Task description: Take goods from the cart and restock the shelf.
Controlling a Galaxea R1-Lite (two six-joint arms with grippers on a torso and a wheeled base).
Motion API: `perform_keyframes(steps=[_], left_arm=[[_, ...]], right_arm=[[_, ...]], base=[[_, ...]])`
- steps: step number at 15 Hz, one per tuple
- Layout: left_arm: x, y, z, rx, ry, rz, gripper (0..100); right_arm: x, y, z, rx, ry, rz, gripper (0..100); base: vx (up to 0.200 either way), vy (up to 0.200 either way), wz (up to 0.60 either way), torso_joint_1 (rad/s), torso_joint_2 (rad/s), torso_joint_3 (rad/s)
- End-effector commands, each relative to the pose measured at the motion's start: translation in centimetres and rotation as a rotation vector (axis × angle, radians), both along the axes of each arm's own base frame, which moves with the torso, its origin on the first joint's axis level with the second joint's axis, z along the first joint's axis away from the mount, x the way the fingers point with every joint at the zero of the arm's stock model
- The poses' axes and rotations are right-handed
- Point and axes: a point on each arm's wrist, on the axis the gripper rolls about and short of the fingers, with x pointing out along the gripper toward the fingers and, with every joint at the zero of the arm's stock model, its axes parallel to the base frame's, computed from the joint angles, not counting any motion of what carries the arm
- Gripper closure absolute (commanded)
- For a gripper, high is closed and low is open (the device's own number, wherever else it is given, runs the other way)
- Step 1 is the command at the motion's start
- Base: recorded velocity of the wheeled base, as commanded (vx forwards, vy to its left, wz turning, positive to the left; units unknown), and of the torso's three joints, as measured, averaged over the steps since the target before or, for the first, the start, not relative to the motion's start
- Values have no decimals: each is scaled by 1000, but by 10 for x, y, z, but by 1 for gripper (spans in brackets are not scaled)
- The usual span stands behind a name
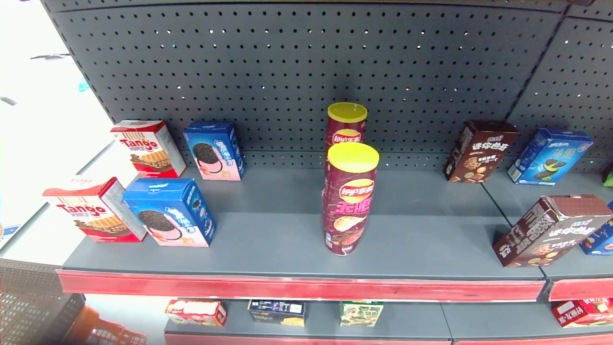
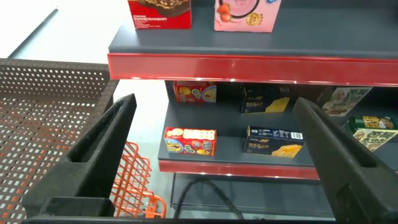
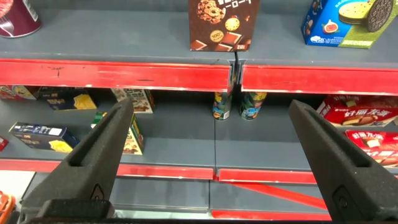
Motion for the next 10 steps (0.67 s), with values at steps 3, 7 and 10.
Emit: perform_keyframes(steps=[3,7,10], left_arm=[[0,0,0,0,1,0,0],[0,0,0,0,1,0,0],[0,0,0,0,1,0,0]], right_arm=[[0,0,0,-1,-2,1,0],[0,0,0,-1,-2,1,0],[0,0,0,-1,-2,1,0]], base=[[0,0,0,0,0,0],[0,0,0,0,0,0],[0,0,0,0,0,0]])
